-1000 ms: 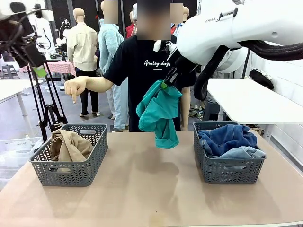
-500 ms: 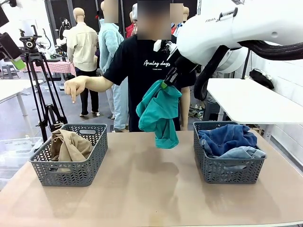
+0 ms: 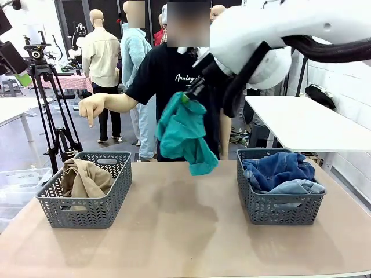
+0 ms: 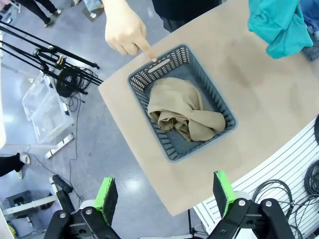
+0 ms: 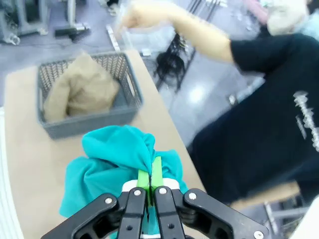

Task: Sort the tops and bottoms.
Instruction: Sort the clothes according to human instructions.

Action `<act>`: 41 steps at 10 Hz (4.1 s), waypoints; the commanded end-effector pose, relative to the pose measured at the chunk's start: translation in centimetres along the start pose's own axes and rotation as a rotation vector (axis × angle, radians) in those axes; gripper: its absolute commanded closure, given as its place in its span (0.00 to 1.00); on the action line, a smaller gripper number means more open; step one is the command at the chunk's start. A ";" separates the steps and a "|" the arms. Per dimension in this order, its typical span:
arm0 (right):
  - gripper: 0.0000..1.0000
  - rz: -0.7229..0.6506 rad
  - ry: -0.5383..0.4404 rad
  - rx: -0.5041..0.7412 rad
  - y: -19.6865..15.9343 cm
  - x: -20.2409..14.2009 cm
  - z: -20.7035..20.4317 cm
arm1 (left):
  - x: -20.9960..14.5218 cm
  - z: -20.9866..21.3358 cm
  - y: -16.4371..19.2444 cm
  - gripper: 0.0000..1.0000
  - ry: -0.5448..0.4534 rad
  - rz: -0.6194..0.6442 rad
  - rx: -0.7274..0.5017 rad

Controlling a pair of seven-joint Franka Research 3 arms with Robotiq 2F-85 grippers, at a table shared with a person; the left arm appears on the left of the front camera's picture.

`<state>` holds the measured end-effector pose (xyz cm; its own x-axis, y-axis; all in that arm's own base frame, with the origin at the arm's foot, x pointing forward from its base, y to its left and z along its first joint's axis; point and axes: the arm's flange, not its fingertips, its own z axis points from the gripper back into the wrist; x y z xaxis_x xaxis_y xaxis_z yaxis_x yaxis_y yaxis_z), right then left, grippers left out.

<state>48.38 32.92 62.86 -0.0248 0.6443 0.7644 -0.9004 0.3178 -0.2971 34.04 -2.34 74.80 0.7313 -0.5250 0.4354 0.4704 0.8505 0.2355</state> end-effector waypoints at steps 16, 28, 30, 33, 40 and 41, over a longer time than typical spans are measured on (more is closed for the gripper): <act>1.00 0.313 -0.695 0.260 -0.8 9.9 -16.2 | 0.0 0.2 0.2 0.00 0.001 -0.002 -0.001; 1.00 0.246 -0.592 0.429 7.3 -1.3 -34.7 | 0.0 0.2 0.2 0.00 0.001 -0.002 -0.001; 1.00 0.246 -0.546 0.436 6.4 -0.6 -34.0 | 0.0 0.2 0.2 0.00 0.001 -0.002 -0.001; 1.00 0.233 -0.584 0.431 7.5 -2.2 -34.5 | 0.0 0.2 0.2 0.00 0.001 -0.002 -0.001; 0.92 0.173 -0.527 0.536 7.6 -4.4 -38.0 | 0.0 0.2 0.2 0.00 0.001 -0.002 -0.001; 0.72 0.183 -0.529 0.527 7.4 -4.1 -37.5 | 0.0 0.2 0.2 0.00 0.001 -0.002 -0.001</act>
<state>57.22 58.06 34.72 -0.2704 0.1750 0.9467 -0.9484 -0.2174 -0.2307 34.11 -2.36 74.89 0.7311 -0.5252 0.4354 0.4704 0.8503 0.2358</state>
